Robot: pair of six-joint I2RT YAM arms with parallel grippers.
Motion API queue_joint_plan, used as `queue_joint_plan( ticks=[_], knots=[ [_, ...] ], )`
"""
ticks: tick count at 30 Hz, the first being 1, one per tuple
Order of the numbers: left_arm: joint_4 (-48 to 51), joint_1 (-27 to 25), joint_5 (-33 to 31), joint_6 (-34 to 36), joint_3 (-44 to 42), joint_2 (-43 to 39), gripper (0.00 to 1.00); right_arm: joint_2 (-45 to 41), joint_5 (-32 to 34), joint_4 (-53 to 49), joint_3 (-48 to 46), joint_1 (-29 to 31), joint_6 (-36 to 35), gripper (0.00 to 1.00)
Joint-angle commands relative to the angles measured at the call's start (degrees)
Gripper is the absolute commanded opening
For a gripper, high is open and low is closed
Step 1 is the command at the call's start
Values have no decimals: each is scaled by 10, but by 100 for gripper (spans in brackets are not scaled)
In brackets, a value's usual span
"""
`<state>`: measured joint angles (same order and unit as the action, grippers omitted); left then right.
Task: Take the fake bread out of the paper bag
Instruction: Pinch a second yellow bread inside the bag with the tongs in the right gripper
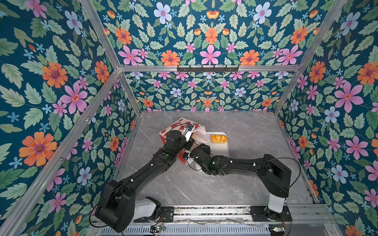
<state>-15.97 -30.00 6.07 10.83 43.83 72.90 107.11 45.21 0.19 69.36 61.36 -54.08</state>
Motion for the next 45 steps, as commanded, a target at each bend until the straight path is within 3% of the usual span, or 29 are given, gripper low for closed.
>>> queue_joint_plan(
  ticks=[1, 20, 40, 43, 45],
  knots=[
    [-14, 0, 15, 1, -1, 0, 0, 10, 18, 27, 3, -2, -1, 45],
    [-13, 0, 24, -2, -4, 3, 0, 71, 47, 116, 36, -38, -11, 44],
    [-12, 0, 28, -5, -2, 4, 0, 93, 56, 112, 57, -54, 6, 44],
    [-13, 0, 28, -4, -3, 2, 0, 97, 55, 85, 67, -57, 24, 41],
    [-13, 0, 27, -5, -2, 3, 0, 96, 56, 81, 67, -58, 28, 33]
  ],
)
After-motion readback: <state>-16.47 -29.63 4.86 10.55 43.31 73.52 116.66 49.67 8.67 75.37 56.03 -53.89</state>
